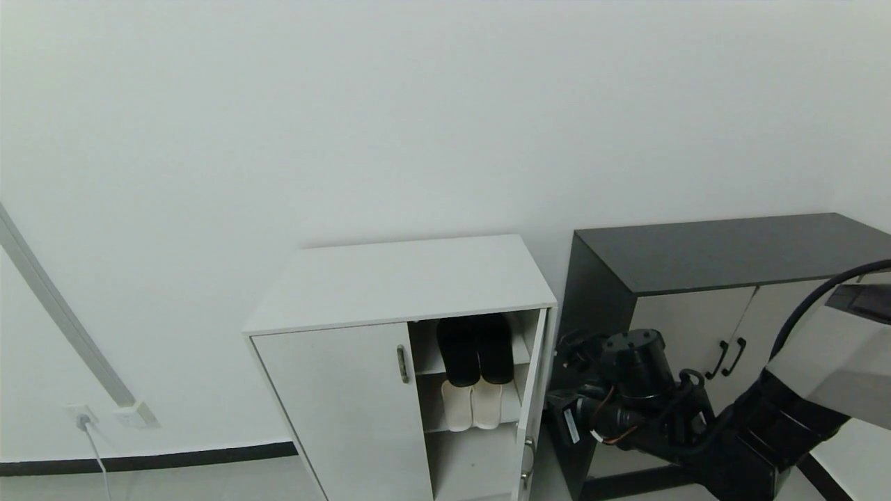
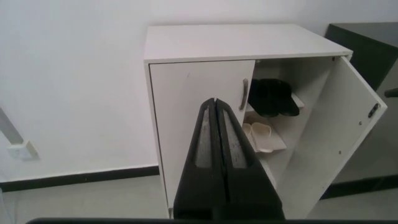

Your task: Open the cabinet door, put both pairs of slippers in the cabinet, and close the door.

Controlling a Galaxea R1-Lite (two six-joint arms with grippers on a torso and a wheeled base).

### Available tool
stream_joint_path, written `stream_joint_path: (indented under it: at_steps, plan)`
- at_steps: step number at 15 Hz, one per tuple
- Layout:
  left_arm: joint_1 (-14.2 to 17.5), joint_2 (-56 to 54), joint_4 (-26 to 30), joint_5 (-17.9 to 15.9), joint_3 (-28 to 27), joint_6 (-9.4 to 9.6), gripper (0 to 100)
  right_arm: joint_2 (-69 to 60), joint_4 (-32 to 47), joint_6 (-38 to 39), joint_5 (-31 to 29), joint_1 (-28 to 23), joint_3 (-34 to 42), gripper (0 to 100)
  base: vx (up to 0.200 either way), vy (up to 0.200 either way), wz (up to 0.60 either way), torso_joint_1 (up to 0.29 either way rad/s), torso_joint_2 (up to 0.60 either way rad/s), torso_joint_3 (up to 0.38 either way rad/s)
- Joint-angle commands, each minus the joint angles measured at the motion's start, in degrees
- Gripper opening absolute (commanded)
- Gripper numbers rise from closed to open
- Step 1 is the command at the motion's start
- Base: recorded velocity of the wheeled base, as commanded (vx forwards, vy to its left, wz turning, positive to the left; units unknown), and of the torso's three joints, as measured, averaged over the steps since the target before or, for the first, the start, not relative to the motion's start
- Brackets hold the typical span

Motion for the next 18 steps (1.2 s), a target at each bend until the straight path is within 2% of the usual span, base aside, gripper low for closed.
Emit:
stream_joint_path:
  at_steps: [1, 11, 18]
  plan:
    - [0.01, -0.01, -0.02, 0.03, -0.01, -0.02, 0, 3.11, -0.05, 0.1, 0.12, 0.14, -1.39, 0, 0.0, 0.0, 0.0, 0.0, 0.0, 0.0]
    - [0.01, -0.01, -0.02, 0.3, 0.07, -0.28, 0, 12.43, -0.14, 0.63, 0.12, -1.44, -17.82, 0, 0.0, 0.0, 0.0, 0.0, 0.0, 0.0]
    - [0.01, -0.01, -0.02, 0.3, -0.01, -0.28, 0, 17.44, -0.4, 0.63, 0.12, -1.62, -25.73, 0, 0.0, 0.0, 0.0, 0.0, 0.0, 0.0]
